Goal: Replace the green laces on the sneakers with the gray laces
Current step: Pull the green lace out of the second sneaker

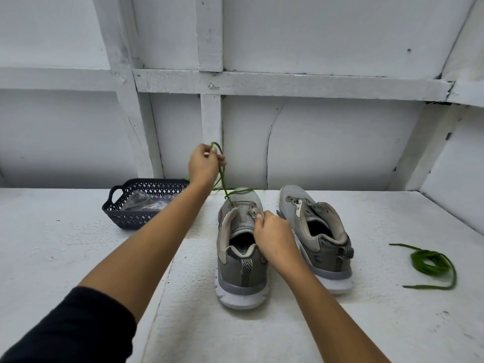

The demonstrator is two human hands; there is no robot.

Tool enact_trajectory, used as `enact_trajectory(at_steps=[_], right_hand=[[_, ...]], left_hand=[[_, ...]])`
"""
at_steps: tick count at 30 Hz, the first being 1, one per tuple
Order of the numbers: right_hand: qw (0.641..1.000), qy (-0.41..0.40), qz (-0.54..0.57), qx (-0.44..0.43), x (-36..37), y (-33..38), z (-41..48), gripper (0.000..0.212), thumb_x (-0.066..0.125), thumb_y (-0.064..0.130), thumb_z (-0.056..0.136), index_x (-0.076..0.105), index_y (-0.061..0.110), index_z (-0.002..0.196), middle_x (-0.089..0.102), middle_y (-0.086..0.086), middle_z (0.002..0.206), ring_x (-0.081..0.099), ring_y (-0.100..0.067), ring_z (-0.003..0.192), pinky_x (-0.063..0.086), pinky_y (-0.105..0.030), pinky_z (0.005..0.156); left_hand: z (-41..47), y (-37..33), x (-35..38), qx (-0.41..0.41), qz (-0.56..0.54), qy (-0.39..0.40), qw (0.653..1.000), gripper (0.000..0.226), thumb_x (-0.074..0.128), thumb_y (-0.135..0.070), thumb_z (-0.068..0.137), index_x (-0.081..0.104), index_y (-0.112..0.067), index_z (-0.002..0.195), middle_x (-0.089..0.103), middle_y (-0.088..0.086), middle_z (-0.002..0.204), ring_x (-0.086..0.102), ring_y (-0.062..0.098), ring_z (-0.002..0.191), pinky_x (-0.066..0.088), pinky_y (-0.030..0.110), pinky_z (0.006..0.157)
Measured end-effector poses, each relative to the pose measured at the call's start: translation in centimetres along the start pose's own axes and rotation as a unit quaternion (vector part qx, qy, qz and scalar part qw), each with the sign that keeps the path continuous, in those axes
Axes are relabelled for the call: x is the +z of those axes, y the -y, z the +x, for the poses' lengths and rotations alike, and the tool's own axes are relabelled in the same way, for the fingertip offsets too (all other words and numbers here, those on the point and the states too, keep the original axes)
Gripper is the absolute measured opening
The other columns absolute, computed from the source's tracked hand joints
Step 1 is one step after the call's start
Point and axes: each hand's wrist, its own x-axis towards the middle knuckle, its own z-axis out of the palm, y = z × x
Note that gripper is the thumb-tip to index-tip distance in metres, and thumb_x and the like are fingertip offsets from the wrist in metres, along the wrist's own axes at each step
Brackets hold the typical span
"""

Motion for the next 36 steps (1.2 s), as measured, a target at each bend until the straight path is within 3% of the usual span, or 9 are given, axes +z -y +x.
enact_trajectory(at_steps=[4, 8, 13, 16, 18, 26, 31, 34, 36], right_hand=[[1.0, 0.025, 0.004, -0.002, -0.3, -0.1, 0.0, 0.038, 0.031, 0.024, 0.102, 0.054, -0.003, 0.115, 0.061, -0.022, 0.115, 0.054, -0.035, 0.109, 0.038, -0.033, 0.079], [0.999, 0.035, 0.023, -0.014, -1.8, 0.5, 1.2, 0.045, 0.032, 0.034, 0.102, 0.06, 0.001, 0.112, 0.063, -0.02, 0.111, 0.055, -0.033, 0.11, 0.041, -0.033, 0.085], [0.988, -0.03, 0.112, -0.102, -6.1, 3.0, 5.4, 0.056, 0.052, 0.024, 0.095, 0.029, 0.023, 0.145, 0.063, -0.012, 0.092, 0.059, -0.025, 0.084, 0.045, -0.03, 0.075], [0.987, 0.016, 0.078, -0.139, -6.8, 4.5, 7.7, 0.028, 0.053, 0.027, 0.094, 0.056, 0.021, 0.121, 0.059, -0.003, 0.082, 0.054, -0.017, 0.071, 0.049, -0.035, 0.078], [0.987, 0.008, 0.08, -0.137, -6.9, 4.9, 8.9, 0.021, 0.044, 0.02, 0.096, 0.064, 0.015, 0.089, 0.059, -0.001, 0.068, 0.054, -0.013, 0.057, 0.048, -0.03, 0.062], [0.982, -0.037, 0.148, -0.11, -7.6, 4.1, 10.4, 0.024, 0.044, 0.021, 0.097, 0.066, 0.013, 0.09, 0.055, 0.001, 0.064, 0.054, -0.013, 0.057, 0.041, -0.019, 0.049], [0.982, 0.044, 0.085, -0.162, -4.7, 2.8, 8.2, 0.037, 0.052, 0.022, 0.094, 0.051, 0.027, 0.058, 0.045, 0.002, 0.064, 0.043, -0.008, 0.057, 0.031, -0.026, 0.055], [0.972, 0.118, 0.018, -0.203, -4.0, 2.8, 5.5, 0.027, 0.051, 0.029, 0.094, 0.066, 0.018, 0.076, 0.053, -0.005, 0.091, 0.053, -0.017, 0.081, 0.043, -0.031, 0.077], [0.962, 0.165, 0.023, -0.215, -5.0, 3.3, 3.6, 0.026, 0.047, 0.028, 0.097, 0.064, 0.017, 0.081, 0.056, 0.003, 0.086, 0.055, -0.011, 0.079, 0.043, -0.03, 0.077]], left_hand=[[-0.5, -3.9, -0.5, -0.023, -0.142, 0.006, 0.99, 0.01, 0.037, -0.012, 0.101, 0.045, -0.01, 0.096, 0.052, 0.005, 0.066, 0.053, 0.013, 0.051, 0.051, 0.028, 0.056], [-2.2, -5.7, -1.0, -0.103, -0.118, 0.154, 0.976, 0.019, 0.041, -0.012, 0.098, 0.048, -0.013, 0.08, 0.041, 0.0, 0.062, 0.035, 0.008, 0.043, 0.03, 0.017, 0.042], [-3.5, -5.9, -1.8, -0.147, -0.1, 0.305, 0.936, 0.022, 0.043, -0.019, 0.097, 0.053, -0.013, 0.079, 0.036, -0.006, 0.052, 0.026, 0.004, 0.036, 0.017, 0.013, 0.034], [-4.2, -6.1, -2.1, -0.147, -0.094, 0.324, 0.93, 0.023, 0.041, -0.019, 0.097, 0.053, -0.013, 0.078, 0.034, -0.006, 0.052, 0.024, 0.003, 0.035, 0.015, 0.014, 0.033], [-4.5, -5.8, -2.3, -0.157, -0.104, 0.329, 0.925, 0.023, 0.041, -0.021, 0.098, 0.052, -0.014, 0.079, 0.034, -0.007, 0.052, 0.023, 0.003, 0.035, 0.014, 0.014, 0.032], [-6.6, -6.2, -2.9, -0.242, -0.186, 0.464, 0.832, 0.016, 0.047, -0.03, 0.086, 0.052, -0.017, 0.079, 0.029, -0.011, 0.044, 0.024, -0.001, 0.029, 0.015, 0.012, 0.029], [-5.7, -8.0, -2.4, -0.196, -0.285, 0.424, 0.837, 0.02, 0.037, -0.018, 0.094, 0.056, -0.018, 0.101, 0.036, -0.007, 0.048, 0.027, 0.0, 0.029, 0.016, 0.011, 0.031], [-4.4, -7.9, -2.3, -0.176, -0.322, 0.358, 0.859, 0.026, 0.028, -0.009, 0.098, 0.054, -0.009, 0.102, 0.049, -0.004, 0.055, 0.041, 0.005, 0.039, 0.034, 0.014, 0.035], [-3.7, -7.2, -2.4, -0.146, -0.32, 0.332, 0.875, 0.029, 0.027, -0.007, 0.099, 0.056, -0.008, 0.104, 0.066, 0.001, 0.068, 0.063, 0.011, 0.058, 0.054, 0.024, 0.056]])
